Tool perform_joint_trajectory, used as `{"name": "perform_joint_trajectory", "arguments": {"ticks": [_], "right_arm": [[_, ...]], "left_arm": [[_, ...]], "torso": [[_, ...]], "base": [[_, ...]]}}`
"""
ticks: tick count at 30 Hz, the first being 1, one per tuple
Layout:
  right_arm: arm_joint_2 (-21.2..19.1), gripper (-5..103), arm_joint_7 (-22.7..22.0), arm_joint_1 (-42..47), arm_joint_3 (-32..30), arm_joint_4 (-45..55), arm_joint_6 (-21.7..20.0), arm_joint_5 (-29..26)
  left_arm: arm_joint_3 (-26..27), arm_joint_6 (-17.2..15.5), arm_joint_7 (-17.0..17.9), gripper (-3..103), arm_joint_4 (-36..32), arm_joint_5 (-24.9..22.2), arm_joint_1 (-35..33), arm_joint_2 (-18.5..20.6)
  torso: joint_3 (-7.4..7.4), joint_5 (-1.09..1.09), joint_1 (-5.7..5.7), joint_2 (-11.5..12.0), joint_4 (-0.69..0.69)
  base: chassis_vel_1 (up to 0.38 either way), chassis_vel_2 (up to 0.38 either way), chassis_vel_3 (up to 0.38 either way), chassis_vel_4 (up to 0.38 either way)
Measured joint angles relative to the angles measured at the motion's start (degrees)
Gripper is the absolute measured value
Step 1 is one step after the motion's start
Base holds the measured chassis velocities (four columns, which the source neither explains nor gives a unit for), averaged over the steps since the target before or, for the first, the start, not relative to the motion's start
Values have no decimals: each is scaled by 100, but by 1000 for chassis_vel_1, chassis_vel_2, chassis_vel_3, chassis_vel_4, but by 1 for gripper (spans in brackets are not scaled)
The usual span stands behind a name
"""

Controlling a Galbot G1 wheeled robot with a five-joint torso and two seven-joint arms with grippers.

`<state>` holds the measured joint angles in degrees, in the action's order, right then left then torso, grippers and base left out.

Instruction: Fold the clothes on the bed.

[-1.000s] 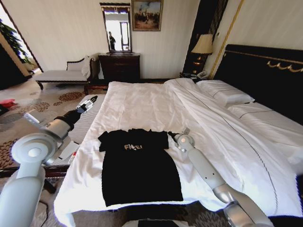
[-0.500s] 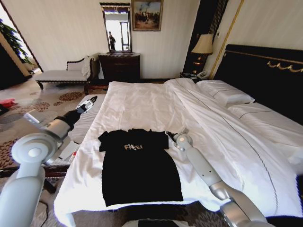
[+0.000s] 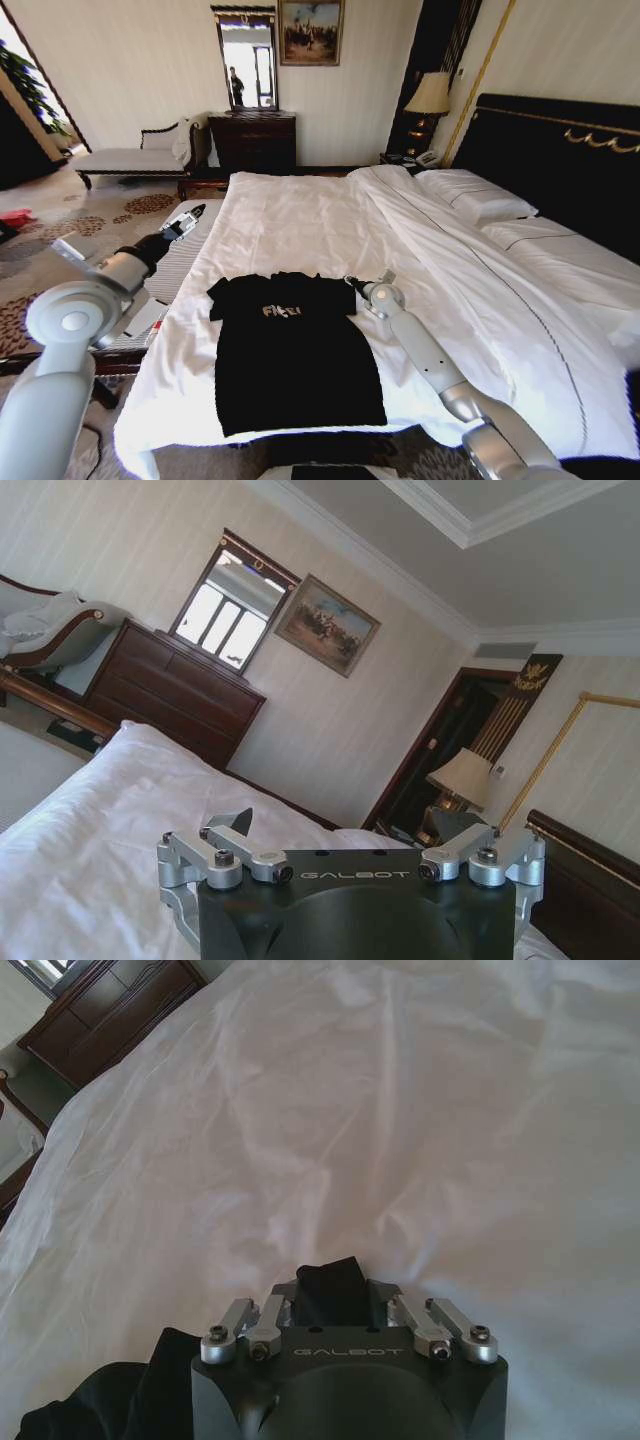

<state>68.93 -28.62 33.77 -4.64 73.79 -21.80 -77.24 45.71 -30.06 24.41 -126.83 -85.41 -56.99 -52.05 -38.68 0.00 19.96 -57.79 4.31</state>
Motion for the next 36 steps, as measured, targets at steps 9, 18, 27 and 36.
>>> {"name": "perform_joint_trajectory", "arguments": {"ticks": [9,18,27,36], "right_arm": [[-61,6,15,42,2,75,51,73],[-241,0,-103,65,139,655,149,186],[-238,0,-235,-118,278,406,159,504],[-328,0,-363,-214,168,124,133,572]], "left_arm": [[-24,0,-10,100,44,19,20,-13],[-54,2,-22,100,94,73,44,-60],[-33,8,-28,100,82,110,16,-95],[-2,19,-30,100,68,109,-3,-103]], "torso": [[0,0,0,0,0],[0,0,0,0,1],[0,0,0,0,0],[0,1,1,0,0]], "base": [[0,0,0,0],[0,0,0,0],[0,0,0,0],[0,0,0,0]]}}
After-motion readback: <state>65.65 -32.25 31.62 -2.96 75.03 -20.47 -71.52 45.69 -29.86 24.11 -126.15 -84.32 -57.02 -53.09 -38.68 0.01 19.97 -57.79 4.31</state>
